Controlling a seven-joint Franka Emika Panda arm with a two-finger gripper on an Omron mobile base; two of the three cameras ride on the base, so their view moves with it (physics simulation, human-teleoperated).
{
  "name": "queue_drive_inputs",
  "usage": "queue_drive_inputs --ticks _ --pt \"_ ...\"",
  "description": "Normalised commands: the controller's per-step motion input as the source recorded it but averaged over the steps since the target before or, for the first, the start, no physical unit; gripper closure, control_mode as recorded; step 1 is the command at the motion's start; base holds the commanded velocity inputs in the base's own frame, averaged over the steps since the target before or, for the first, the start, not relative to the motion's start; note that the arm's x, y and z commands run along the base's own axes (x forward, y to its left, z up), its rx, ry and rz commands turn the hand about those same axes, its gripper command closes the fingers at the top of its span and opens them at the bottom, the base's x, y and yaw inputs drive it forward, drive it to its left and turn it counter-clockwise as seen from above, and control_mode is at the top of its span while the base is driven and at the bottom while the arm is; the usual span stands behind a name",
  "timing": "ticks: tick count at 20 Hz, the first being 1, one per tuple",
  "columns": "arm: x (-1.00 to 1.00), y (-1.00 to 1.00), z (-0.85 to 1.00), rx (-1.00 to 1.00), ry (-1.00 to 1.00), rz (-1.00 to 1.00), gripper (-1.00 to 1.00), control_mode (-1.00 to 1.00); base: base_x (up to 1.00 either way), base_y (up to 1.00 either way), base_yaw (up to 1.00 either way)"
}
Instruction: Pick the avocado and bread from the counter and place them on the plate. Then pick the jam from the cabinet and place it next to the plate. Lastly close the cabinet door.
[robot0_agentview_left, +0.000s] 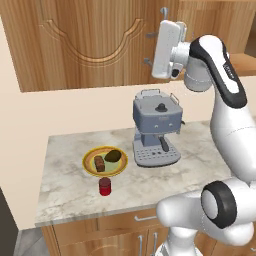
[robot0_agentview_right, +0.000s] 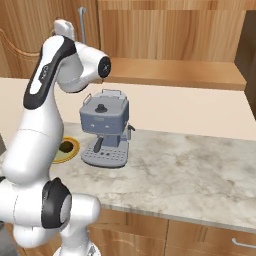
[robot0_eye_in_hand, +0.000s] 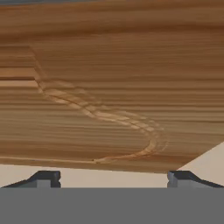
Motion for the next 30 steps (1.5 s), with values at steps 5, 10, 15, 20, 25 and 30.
queue_drive_inputs --ticks 5,10,15,20,25,30 --pt "-0.99 -0.22 0.26 -0.06 -0.22 0.05 -1.00 -1.00 0.00 0.00 0.00" --pt "-0.57 -0.17 0.00 0.00 -0.09 -0.02 -1.00 -1.00 0.00 0.00 0.00" --pt "-0.16 -0.31 -0.12 0.00 -0.06 0.00 -1.00 -1.00 0.00 0.00 0.00" --pt "-0.15 -0.58 -0.30 0.00 -0.03 0.05 -1.00 -1.00 0.00 0.00 0.00" --pt "-0.13 -0.52 -0.25 0.03 0.00 0.04 -1.00 -1.00 0.00 0.00 0.00" --pt "-0.02 -0.27 -0.21 0.01 0.00 0.03 -1.00 -1.00 0.00 0.00 0.00"
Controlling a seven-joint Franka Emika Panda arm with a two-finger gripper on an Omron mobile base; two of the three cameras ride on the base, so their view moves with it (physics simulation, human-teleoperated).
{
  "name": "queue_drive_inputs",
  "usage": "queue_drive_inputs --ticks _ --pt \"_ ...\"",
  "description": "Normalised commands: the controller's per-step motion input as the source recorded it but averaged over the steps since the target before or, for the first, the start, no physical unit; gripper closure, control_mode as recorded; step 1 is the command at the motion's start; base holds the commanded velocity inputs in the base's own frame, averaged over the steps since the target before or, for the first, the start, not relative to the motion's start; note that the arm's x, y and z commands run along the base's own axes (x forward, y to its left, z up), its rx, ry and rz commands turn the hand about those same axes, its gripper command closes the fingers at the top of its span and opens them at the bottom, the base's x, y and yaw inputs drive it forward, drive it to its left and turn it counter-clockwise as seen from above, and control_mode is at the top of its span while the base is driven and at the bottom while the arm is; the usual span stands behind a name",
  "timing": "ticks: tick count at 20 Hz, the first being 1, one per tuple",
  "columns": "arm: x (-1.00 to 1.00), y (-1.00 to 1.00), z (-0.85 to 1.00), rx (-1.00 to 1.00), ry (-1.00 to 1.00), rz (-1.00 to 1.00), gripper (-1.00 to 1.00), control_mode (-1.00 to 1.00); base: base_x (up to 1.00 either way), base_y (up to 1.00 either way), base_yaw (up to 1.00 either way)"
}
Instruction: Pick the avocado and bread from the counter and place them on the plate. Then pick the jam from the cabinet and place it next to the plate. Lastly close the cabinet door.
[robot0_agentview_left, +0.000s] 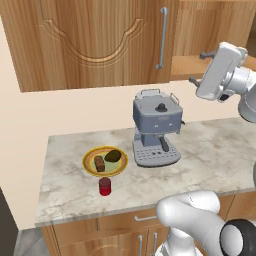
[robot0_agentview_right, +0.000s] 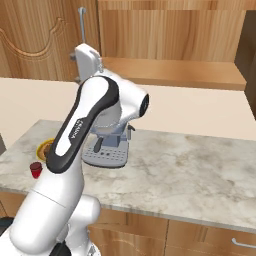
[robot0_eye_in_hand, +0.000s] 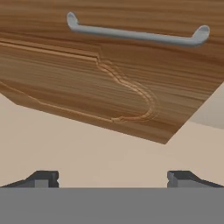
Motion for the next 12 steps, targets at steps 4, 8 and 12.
queue_drive_inputs --ticks 4,8,12 --pt "-0.23 -0.46 -0.23 0.05 0.00 0.00 -1.00 -1.00 0.00 0.00 0.00" --pt "-0.27 -0.65 -0.20 0.09 0.00 0.00 -1.00 -1.00 0.00 0.00 0.00" --pt "-0.14 -0.53 -0.18 0.10 0.00 0.00 -1.00 -1.00 0.00 0.00 0.00"
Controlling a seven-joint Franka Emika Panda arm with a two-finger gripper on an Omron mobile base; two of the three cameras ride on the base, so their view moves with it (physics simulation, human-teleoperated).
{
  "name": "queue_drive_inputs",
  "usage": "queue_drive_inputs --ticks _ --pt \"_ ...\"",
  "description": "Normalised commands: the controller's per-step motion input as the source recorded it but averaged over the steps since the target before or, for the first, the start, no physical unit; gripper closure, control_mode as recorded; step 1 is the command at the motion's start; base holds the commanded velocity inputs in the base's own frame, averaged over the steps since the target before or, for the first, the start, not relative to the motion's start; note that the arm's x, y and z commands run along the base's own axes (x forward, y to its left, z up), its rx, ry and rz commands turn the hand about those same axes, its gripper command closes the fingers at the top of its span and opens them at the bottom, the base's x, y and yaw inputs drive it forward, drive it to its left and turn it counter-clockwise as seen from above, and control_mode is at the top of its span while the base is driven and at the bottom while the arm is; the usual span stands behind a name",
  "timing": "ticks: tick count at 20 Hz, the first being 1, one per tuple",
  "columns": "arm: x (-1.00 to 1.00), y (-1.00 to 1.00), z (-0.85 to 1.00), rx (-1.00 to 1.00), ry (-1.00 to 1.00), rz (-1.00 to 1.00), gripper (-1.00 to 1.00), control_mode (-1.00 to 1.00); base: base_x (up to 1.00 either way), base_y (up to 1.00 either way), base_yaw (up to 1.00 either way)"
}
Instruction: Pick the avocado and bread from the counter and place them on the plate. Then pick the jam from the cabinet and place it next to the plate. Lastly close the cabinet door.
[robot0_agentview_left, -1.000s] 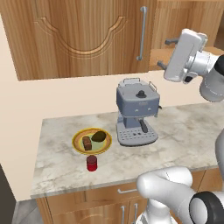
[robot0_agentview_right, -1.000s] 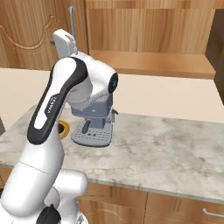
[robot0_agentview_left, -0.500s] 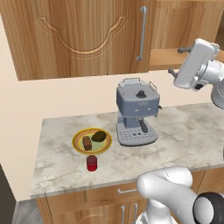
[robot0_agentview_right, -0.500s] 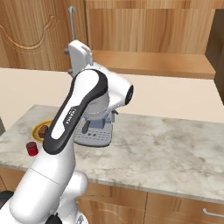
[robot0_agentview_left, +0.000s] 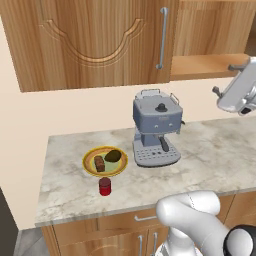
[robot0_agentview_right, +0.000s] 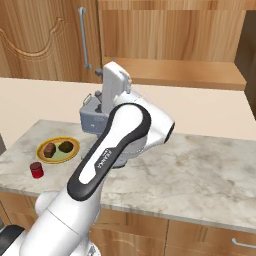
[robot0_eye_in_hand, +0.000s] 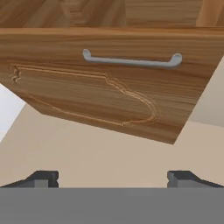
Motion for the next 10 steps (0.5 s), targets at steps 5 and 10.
queue_drive_inputs --ticks 5,10 --pt "-0.18 -0.57 -0.07 0.09 0.00 0.00 -1.00 -1.00 0.00 0.00 0.00" --pt "-0.13 -0.51 -0.04 0.03 0.03 0.00 -1.00 -1.00 0.00 0.00 0.00"
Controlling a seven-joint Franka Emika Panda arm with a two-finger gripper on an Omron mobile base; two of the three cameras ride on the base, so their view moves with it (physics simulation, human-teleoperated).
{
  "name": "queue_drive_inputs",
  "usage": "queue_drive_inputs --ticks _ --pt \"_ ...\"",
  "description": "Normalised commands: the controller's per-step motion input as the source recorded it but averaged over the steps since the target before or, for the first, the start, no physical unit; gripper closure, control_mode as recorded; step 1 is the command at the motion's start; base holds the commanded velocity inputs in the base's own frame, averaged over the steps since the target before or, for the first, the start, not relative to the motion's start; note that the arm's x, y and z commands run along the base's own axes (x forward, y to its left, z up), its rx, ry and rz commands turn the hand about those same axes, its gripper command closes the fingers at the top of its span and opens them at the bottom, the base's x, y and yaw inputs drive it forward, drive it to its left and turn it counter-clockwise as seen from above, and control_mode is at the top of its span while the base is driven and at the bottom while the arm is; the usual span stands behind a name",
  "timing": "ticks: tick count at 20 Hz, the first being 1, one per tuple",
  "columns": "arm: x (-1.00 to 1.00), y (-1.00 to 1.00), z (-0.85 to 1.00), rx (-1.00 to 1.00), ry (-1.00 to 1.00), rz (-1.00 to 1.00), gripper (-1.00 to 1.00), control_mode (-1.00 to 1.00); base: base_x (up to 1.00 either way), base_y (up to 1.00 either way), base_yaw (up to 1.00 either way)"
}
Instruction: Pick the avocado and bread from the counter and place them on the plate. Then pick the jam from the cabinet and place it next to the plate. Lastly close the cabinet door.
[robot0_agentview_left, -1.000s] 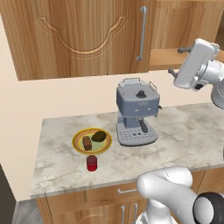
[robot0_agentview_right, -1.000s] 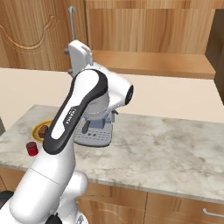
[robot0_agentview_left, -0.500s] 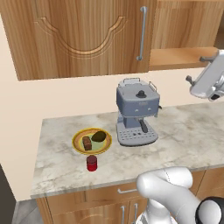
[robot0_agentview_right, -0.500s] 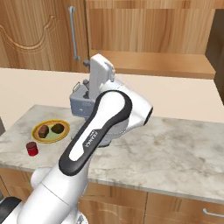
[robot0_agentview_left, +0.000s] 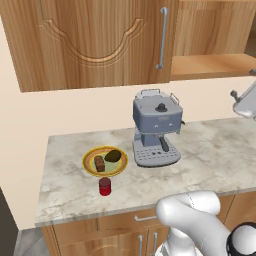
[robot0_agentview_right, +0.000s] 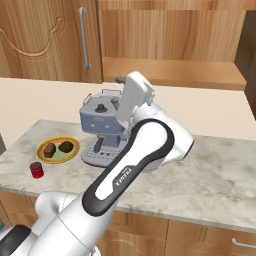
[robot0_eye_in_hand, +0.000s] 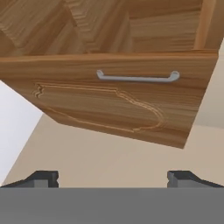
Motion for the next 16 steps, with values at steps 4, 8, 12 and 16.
queue_drive_inputs --ticks 4,8,12,16 --pt "-0.01 -0.31 -0.24 0.02 0.17 0.00 -1.00 -1.00 0.00 0.00 0.00" --pt "0.00 -0.33 -0.46 0.01 0.24 0.00 -1.00 -1.00 0.00 0.00 0.00" --pt "-0.02 -0.47 -0.43 0.05 0.15 0.00 -1.00 -1.00 0.00 0.00 0.00" --pt "-0.11 -0.57 -0.30 0.12 0.06 0.00 -1.00 -1.00 0.00 0.00 0.00"
